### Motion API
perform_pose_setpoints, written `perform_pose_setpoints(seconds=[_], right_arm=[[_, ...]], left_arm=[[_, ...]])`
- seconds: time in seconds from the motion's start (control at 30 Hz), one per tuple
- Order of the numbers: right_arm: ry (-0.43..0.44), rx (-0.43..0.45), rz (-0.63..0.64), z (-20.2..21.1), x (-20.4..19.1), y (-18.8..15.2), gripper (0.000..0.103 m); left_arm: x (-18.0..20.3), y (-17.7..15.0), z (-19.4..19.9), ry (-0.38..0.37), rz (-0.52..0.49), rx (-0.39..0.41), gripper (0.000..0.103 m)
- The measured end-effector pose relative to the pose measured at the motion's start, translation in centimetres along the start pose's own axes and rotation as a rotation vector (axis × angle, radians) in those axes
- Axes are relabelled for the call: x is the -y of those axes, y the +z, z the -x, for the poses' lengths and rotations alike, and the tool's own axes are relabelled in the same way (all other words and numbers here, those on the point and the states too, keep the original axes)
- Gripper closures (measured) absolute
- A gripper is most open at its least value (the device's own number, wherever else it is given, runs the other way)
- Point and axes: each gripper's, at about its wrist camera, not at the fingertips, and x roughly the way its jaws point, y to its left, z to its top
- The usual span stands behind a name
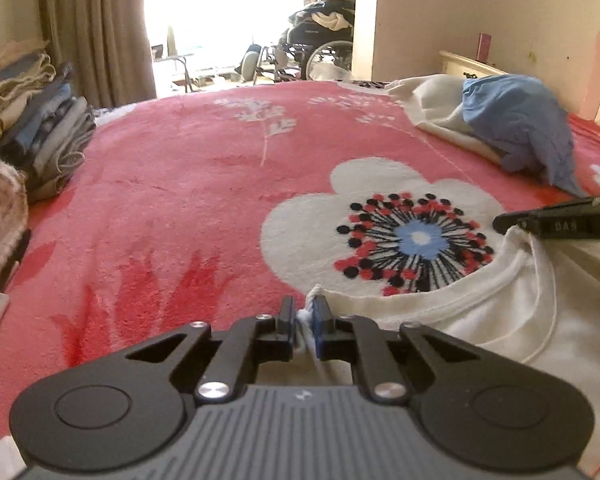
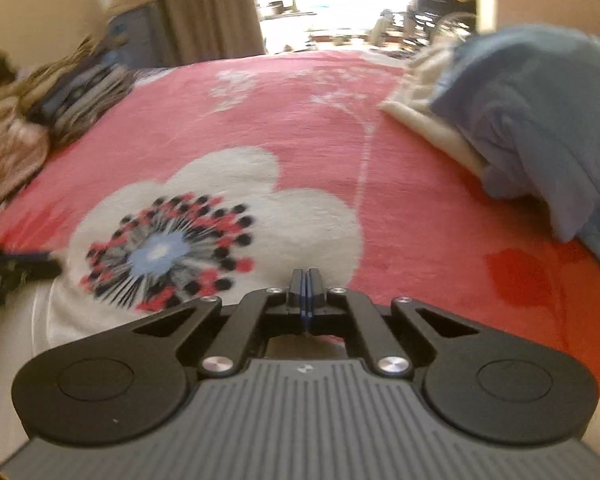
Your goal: Fold clothes
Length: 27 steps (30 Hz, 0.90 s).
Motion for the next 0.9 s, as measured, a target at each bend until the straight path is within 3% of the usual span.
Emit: perform_pose_setpoints(seconds=[0.07, 0.13, 0.2, 0.3, 0.43, 0.5, 0.6, 0.7, 0.77, 0.8, 0.87, 0.9], right_arm=[[0.012, 0.021, -0.073, 0.8, 1.0, 0.2, 0.103], [0.012, 0.055, -0.140, 2.4, 1.8, 0.5, 0.099], [0.029, 0.119, -0.217, 5.6, 3.2, 0.5, 0.099], [0.041, 0.139, -0.316, 11.2, 4.8, 0.0, 0.098], [0.024, 0.027, -0.342, 16.5, 4.3, -3.8, 0.098], [-0.016, -0.022, -0.382, 18.2, 4.4, -6.3, 0.098], [-0.171, -0.034, -0.412, 20.8, 5.5, -8.5, 0.098], [-0.374, -0.035, -0.396, 23.5, 6.7, -8.6, 0.098], [-0.444, -0.033, -0.396, 25.0, 7.1, -8.4, 0.096], [-0.460, -0.030, -0.405, 25.5, 7.4, -8.5, 0.092], [-0.478, -0.015, -0.461, 26.1, 7.9, -8.8, 0.074], [-0.477, -0.011, -0.496, 25.7, 8.2, -8.9, 0.071]], left_arm=[[-0.2, 0.5, 0.0, -0.009, 0.022, -0.016, 0.083], [-0.8, 1.2, 0.2, -0.020, 0.066, -0.026, 0.065], [-1.5, 1.7, 1.0, -0.015, 0.108, -0.005, 0.056], [-2.7, 2.3, 2.8, -0.006, 0.178, 0.033, 0.052], [-3.3, 1.9, 6.0, -0.067, 0.256, 0.040, 0.050], [-2.7, 1.3, 7.3, -0.122, 0.259, 0.012, 0.048], [-1.3, 0.1, 8.4, -0.226, 0.269, -0.034, 0.048], [1.3, -1.5, 8.9, -0.295, 0.231, -0.075, 0.048], [3.5, -2.7, 9.0, -0.330, 0.174, -0.119, 0.048], [4.6, -3.4, 9.1, -0.346, 0.145, -0.133, 0.048], [6.4, -4.8, 9.2, -0.364, 0.094, -0.150, 0.048], [7.1, -5.4, 9.1, -0.357, 0.073, -0.161, 0.048]])
